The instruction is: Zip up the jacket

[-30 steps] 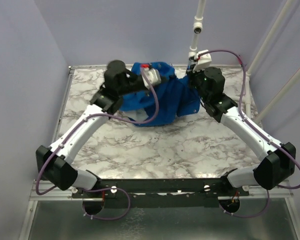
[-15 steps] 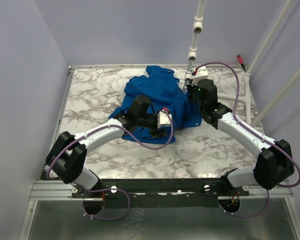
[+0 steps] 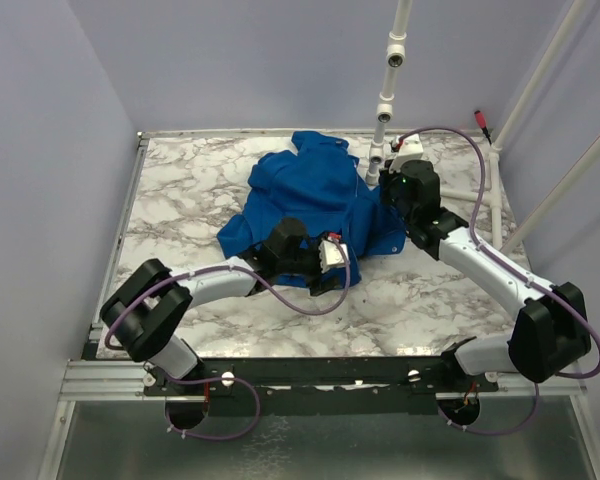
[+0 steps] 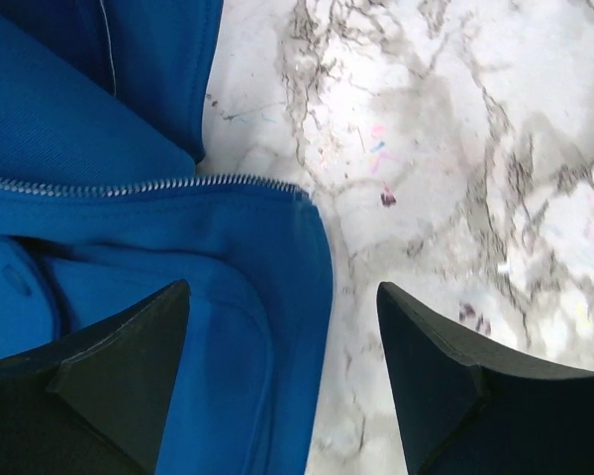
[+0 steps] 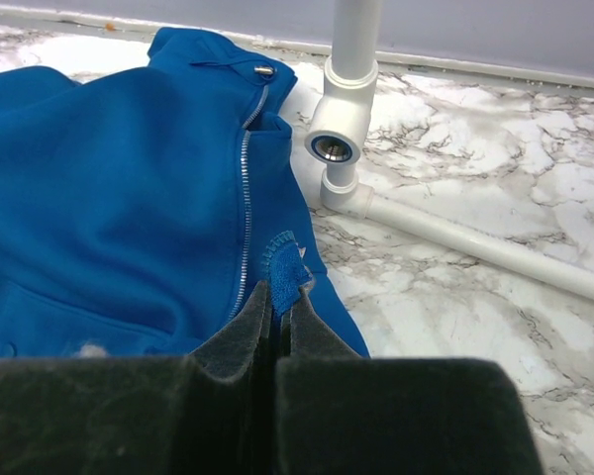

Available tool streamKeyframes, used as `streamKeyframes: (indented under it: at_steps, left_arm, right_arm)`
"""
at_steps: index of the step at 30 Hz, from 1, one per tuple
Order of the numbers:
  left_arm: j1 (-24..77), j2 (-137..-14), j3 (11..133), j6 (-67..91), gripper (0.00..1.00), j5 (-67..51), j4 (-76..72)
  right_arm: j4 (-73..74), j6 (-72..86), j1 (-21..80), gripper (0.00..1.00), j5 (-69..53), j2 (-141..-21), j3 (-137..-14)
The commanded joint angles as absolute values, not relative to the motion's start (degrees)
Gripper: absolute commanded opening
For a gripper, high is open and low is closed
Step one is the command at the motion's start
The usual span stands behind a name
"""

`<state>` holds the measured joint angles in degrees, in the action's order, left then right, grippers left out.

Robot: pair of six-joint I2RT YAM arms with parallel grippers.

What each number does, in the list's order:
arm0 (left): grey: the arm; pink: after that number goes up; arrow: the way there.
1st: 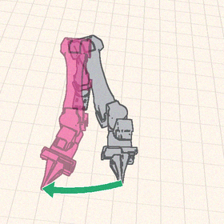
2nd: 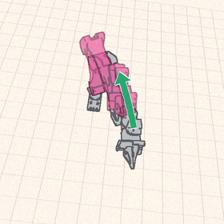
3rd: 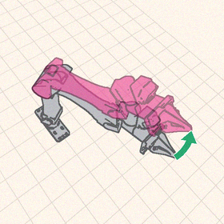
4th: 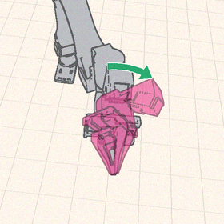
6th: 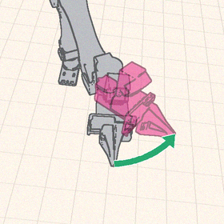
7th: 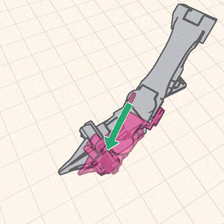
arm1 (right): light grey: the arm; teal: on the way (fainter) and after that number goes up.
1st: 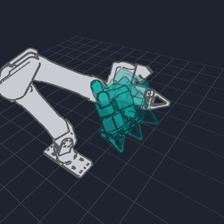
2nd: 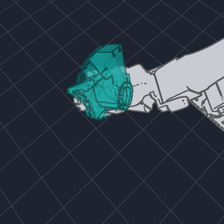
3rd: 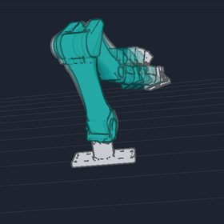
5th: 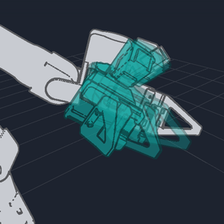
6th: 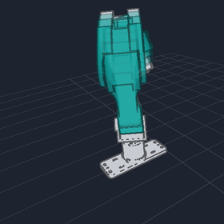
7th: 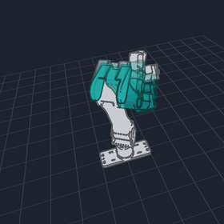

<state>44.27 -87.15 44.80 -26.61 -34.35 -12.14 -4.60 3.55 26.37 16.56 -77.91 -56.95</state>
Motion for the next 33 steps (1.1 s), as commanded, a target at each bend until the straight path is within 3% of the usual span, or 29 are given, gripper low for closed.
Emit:
streamKeyframes:
  at_steps: [1, 13, 22, 30, 33]
  left_arm:
    - [49.0, -91.6, 42.8, -15.1, 0.78, -21.4, -31.6]
    - [57.3, -99.9, 40.2, -16.0, 0.78, -5.4, -41.1]
    - [57.5, -101.9, 37.2, -18.2, 0.75, -3.7, -42.3]
    - [57.1, -105.1, 36.8, -20.3, 0.66, -5.8, -46.2]
    - [57.1, -105.9, 36.3, -20.6, 0.55, -6.1, -46.6]
  right_arm:
    - [-6.5, 4.8, 25.8, 0.01, 15.2, -76.4, -55.6]
    - [-6.1, 4.0, 25.1, 0.01, 13.6, -75.0, -55.8]
    - [-6.7, 4.0, 23.7, 0.01, 12.3, -74.5, -54.9]
    - [-7.1, 3.8, 23.0, 0.01, 11.5, -74.5, -54.9]
    - [-7.2, 3.8, 22.7, 0.01, 11.4, -74.4, -54.7]
